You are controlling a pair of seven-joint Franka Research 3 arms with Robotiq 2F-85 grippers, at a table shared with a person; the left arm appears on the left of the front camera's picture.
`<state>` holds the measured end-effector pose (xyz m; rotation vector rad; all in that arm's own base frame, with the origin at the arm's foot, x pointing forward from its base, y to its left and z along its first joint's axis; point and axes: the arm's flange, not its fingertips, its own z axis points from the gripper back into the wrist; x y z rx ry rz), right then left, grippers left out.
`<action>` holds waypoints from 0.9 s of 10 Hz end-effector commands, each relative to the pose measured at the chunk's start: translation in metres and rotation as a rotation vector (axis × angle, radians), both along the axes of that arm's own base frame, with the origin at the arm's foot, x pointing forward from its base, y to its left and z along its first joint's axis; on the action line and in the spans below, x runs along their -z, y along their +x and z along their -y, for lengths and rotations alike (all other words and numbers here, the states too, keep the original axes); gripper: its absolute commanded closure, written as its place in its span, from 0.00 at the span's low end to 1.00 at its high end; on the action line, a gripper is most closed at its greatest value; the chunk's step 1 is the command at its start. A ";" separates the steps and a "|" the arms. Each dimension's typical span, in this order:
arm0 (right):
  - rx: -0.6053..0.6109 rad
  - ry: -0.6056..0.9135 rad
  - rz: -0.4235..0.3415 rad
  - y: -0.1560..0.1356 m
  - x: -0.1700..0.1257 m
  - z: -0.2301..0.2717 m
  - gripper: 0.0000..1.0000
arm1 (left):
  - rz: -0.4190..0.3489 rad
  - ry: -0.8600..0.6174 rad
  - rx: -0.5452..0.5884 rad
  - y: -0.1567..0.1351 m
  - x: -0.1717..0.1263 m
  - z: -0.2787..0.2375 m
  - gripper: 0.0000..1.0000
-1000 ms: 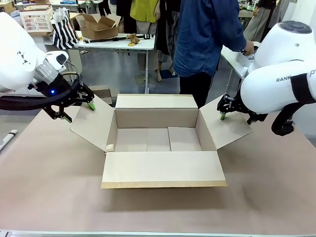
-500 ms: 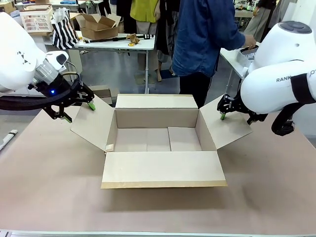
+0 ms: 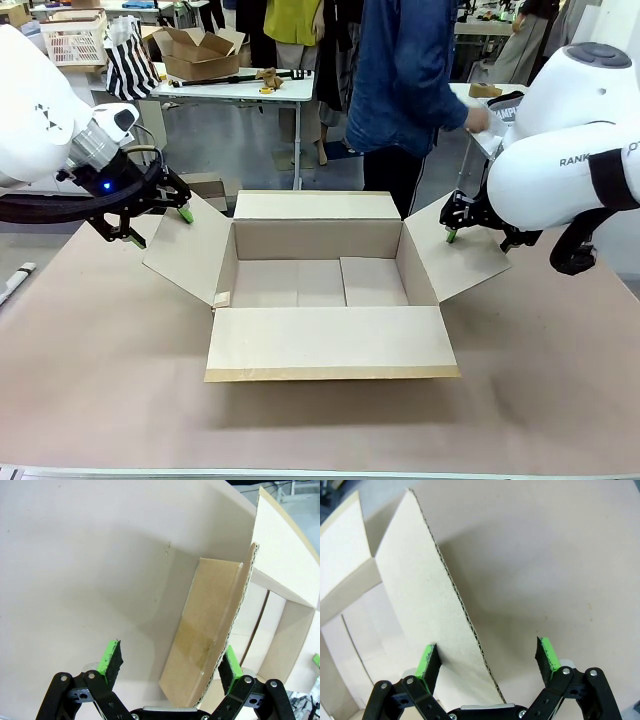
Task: Pack the gift set into the box.
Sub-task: Lift both hands away from the flaps of the Package Box.
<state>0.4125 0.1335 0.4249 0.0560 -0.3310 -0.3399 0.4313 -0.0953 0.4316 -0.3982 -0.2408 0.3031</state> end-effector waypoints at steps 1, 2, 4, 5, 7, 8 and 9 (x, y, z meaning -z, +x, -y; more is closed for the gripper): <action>0.025 -0.013 0.001 0.002 -0.004 -0.002 0.00 | 0.003 0.005 0.001 -0.001 0.000 -0.001 0.00; 0.025 -0.013 0.001 0.002 -0.004 -0.002 0.00 | 0.003 0.005 0.001 -0.001 0.000 -0.001 0.00; 0.025 -0.013 0.001 0.002 -0.004 -0.002 0.00 | 0.003 0.005 0.001 -0.001 0.000 -0.001 0.00; 0.025 -0.013 0.001 0.002 -0.004 -0.002 0.00 | 0.003 0.005 0.001 -0.001 0.000 -0.001 0.00; 0.025 -0.013 0.001 0.002 -0.004 -0.002 0.00 | 0.003 0.005 0.001 -0.001 0.000 -0.001 0.00; 0.025 -0.013 0.001 0.002 -0.004 -0.002 0.00 | 0.003 0.005 0.001 -0.001 0.000 -0.001 0.00; 0.025 -0.013 0.001 0.002 -0.004 -0.002 0.00 | 0.003 0.005 0.001 -0.001 0.000 -0.001 0.00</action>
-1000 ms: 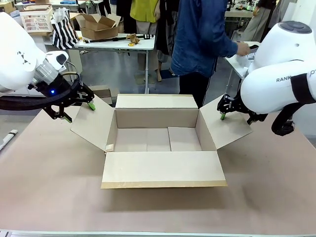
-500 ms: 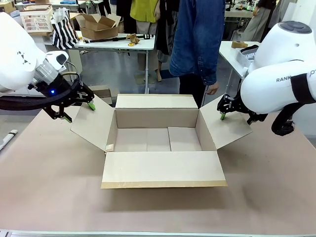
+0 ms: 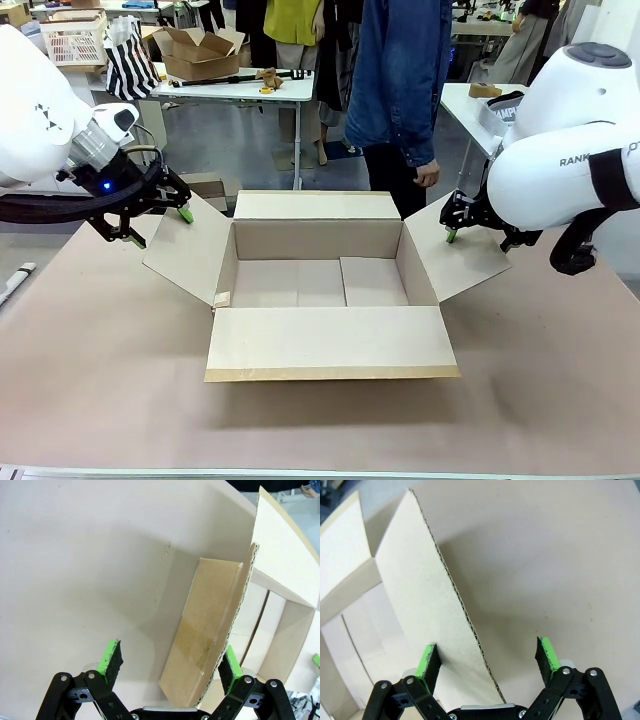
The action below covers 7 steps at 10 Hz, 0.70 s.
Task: Pack the gift set into the box.
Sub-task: Lift both hands away from the flaps of the Package Box.
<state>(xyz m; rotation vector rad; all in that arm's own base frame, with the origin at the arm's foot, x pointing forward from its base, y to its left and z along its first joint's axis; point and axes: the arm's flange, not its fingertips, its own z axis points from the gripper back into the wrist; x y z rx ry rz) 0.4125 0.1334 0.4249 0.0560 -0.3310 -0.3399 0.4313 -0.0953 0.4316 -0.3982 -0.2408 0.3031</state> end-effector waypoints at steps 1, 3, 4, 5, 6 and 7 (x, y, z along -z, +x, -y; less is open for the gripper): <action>0.025 -0.013 0.001 0.002 -0.004 -0.002 0.00 | 0.003 0.005 0.001 -0.001 0.000 -0.001 0.00; 0.025 -0.013 0.001 0.002 -0.004 -0.002 0.00 | 0.003 0.005 0.001 -0.001 0.000 -0.001 0.00; 0.025 -0.013 0.001 0.002 -0.004 -0.002 0.00 | 0.003 0.005 0.001 -0.001 0.000 -0.001 0.00; 0.025 -0.013 0.001 0.002 -0.004 -0.002 0.00 | 0.003 0.005 0.001 -0.001 0.000 -0.001 0.00; 0.025 -0.013 0.001 0.002 -0.004 -0.002 0.00 | 0.003 0.005 0.001 -0.001 0.000 -0.001 0.00; 0.025 -0.013 0.001 0.002 -0.004 -0.002 0.00 | 0.003 0.005 0.001 -0.001 0.000 -0.001 0.00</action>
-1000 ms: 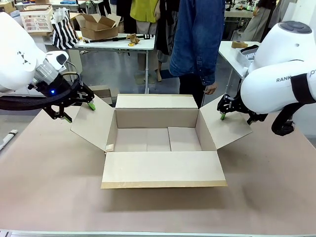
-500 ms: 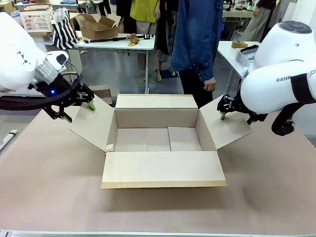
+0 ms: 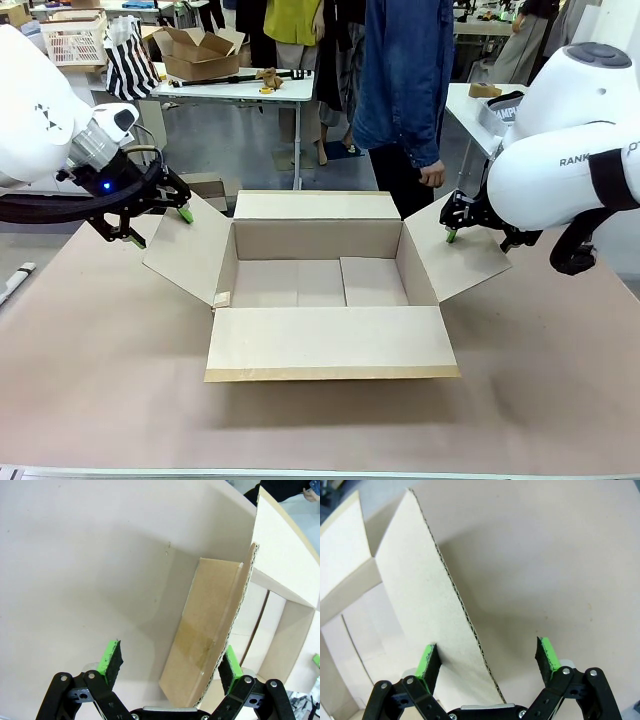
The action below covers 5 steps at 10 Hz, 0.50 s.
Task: Pack the gift set into the box.
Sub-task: Lift both hands away from the flaps of the Package Box.
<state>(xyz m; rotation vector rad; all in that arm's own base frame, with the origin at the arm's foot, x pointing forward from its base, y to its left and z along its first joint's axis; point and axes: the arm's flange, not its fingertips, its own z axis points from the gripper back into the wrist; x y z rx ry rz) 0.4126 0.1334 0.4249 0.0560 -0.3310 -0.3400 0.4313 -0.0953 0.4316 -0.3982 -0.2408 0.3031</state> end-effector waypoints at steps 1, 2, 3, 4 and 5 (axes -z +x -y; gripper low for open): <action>0.025 -0.013 0.001 0.002 -0.004 -0.002 0.00 | 0.003 0.004 0.001 -0.001 0.000 -0.001 0.00; 0.025 -0.013 0.001 0.002 -0.004 -0.002 0.00 | 0.003 0.004 0.001 -0.001 0.000 -0.001 0.00; 0.025 -0.013 0.001 0.002 -0.004 -0.002 0.00 | 0.003 0.004 0.001 -0.001 0.000 -0.001 0.00; 0.025 -0.013 0.001 0.002 -0.004 -0.002 0.00 | 0.003 0.004 0.001 -0.001 0.000 -0.001 0.00; 0.025 -0.013 0.001 0.002 -0.004 -0.002 0.00 | 0.003 0.004 0.001 -0.001 0.000 -0.001 0.00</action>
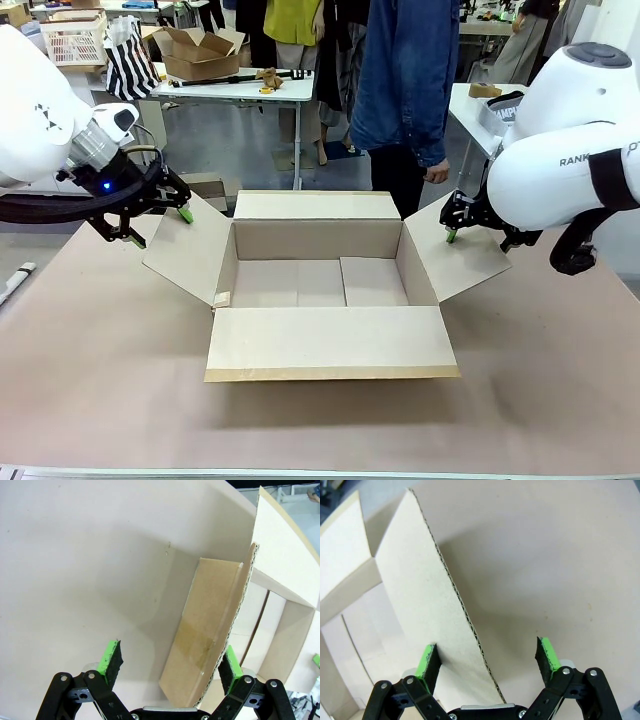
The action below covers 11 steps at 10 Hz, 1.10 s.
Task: Pack the gift set into the box.
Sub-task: Lift both hands away from the flaps of the Package Box.
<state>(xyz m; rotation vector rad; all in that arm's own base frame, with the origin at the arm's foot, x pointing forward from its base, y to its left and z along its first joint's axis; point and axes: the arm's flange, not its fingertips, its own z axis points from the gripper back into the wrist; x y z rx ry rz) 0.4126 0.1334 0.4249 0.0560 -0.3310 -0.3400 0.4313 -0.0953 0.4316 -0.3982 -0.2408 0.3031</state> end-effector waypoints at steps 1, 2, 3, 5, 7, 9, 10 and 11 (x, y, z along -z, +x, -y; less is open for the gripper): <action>0.025 -0.013 0.001 0.002 -0.004 -0.002 0.00 | 0.003 0.005 0.001 -0.001 0.000 -0.001 0.00; 0.025 -0.013 0.001 0.002 -0.004 -0.002 0.00 | 0.003 0.005 0.001 -0.001 0.000 -0.001 0.00; 0.025 -0.013 0.001 0.002 -0.004 -0.002 0.00 | 0.003 0.005 0.001 -0.001 0.000 -0.001 0.00; 0.025 -0.013 0.001 0.002 -0.004 -0.002 0.00 | 0.003 0.005 0.001 -0.001 0.000 -0.001 0.00; 0.025 -0.013 0.001 0.002 -0.004 -0.002 0.00 | 0.003 0.005 0.001 -0.001 0.000 -0.001 0.00; 0.025 -0.013 0.001 0.002 -0.004 -0.002 0.00 | 0.003 0.005 0.001 -0.001 0.000 -0.001 0.00; 0.025 -0.013 0.001 0.002 -0.004 -0.002 0.00 | 0.003 0.005 0.001 -0.001 0.000 -0.001 0.00; 0.025 -0.013 0.001 0.002 -0.004 -0.002 0.00 | 0.003 0.005 0.001 -0.001 0.000 -0.001 0.00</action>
